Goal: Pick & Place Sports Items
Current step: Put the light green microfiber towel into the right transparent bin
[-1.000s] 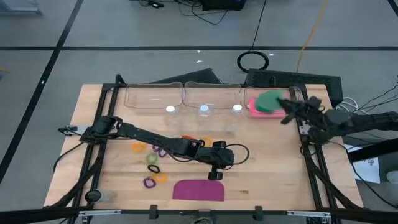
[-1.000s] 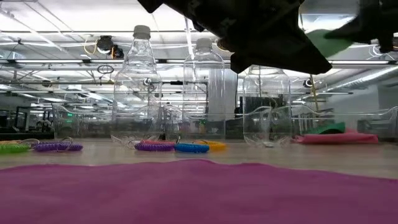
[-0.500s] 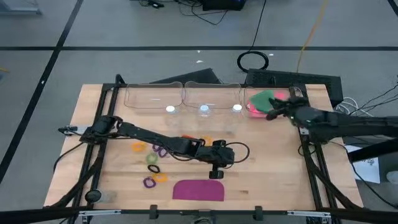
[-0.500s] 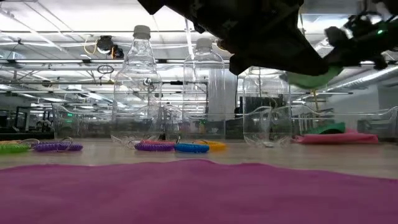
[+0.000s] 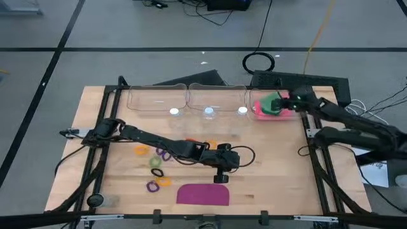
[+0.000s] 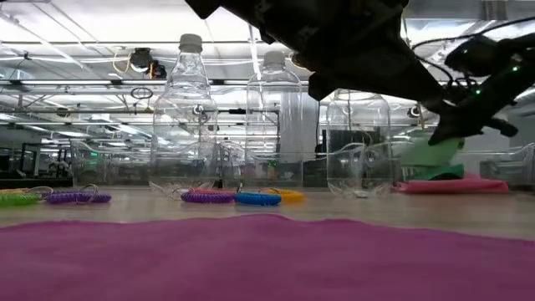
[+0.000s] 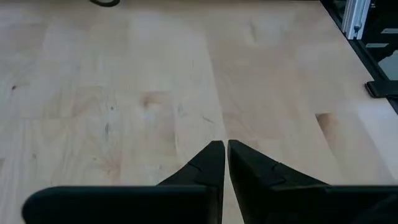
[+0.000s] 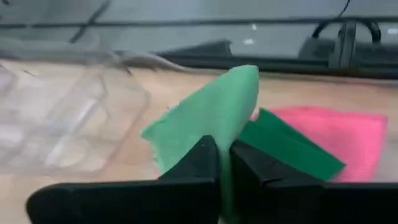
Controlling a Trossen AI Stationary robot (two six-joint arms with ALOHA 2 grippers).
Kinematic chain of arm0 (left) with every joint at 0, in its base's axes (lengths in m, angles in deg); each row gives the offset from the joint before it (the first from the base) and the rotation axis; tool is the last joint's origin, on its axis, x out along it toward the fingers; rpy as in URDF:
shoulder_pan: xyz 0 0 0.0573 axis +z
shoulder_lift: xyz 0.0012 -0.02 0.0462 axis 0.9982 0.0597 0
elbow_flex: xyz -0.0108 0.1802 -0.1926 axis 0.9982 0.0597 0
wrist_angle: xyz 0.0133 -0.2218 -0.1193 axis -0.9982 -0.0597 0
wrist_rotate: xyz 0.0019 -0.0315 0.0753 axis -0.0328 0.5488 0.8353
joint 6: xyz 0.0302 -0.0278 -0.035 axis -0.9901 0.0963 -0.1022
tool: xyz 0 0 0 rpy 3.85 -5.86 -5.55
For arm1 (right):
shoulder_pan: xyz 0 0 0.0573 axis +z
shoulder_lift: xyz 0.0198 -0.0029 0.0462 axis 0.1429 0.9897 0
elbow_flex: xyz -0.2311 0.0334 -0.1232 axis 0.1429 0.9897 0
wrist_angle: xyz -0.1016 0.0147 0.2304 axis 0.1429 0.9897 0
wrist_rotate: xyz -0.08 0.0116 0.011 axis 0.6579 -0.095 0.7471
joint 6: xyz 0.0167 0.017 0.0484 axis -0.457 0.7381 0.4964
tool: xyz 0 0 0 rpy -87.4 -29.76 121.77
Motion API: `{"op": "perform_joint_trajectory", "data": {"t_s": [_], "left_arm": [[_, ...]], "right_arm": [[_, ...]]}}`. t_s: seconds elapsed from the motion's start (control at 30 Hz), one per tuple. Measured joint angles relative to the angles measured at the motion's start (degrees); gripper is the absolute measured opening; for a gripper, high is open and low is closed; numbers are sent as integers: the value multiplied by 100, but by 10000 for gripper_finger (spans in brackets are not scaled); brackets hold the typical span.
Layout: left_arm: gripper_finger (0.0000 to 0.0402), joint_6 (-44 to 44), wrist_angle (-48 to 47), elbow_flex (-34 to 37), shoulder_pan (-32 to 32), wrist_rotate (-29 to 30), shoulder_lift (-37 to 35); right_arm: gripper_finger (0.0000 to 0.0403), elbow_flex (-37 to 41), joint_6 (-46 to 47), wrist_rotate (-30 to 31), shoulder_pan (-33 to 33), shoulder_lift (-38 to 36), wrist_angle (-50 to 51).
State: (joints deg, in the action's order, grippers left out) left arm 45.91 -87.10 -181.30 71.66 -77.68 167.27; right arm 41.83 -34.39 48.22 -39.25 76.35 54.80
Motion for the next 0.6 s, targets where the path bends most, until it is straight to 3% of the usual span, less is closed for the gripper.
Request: {"op": "perform_joint_trajectory", "data": {"t_s": [0.17, 0.37, 0.6], "left_arm": [[21, 0, 0, 0, 0, 0, 0], [21, 2, -1, 0, 0, 0, 0], [21, 3, 0, 0, 0, 0, 0]], "right_arm": [[0, 0, -231, -13, -85, 410, -13], [4, 0, -341, 855, -81, 747, 58], [72, 0, -747, 851, -81, 897, 70]]}}
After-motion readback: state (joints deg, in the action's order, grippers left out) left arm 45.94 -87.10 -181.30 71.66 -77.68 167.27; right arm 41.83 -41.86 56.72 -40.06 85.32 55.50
